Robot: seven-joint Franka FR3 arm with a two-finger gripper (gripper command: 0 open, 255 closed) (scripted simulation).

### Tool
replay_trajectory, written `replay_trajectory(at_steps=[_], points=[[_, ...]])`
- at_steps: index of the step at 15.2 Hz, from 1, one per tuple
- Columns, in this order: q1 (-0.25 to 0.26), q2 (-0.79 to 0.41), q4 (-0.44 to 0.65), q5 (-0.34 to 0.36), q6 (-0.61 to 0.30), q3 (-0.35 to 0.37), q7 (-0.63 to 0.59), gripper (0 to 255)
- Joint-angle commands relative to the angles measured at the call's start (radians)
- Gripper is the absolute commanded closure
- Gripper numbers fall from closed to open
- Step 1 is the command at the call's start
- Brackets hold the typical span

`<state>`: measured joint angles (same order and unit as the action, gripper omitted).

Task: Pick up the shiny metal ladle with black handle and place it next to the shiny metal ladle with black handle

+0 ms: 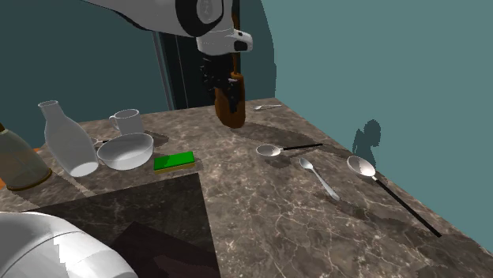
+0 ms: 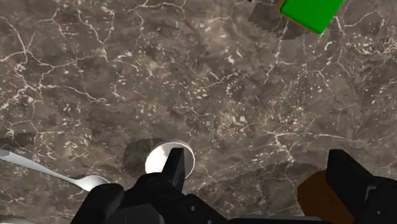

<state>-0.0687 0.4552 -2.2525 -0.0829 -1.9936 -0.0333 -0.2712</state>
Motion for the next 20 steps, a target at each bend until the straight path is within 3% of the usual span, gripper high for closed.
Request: replay_trajectory(at_steps=[1,11,20], points=[[-0.014,-0.063,0.019,0.005,-0.041,-0.007,-0.016,0],[-0.071,-0.392,0.175,0.015,-0.193,-0.049,-0.098,0],[-0.122,-0.691,0.386,-0.006,-0.259,-0.097,-0.161,0]])
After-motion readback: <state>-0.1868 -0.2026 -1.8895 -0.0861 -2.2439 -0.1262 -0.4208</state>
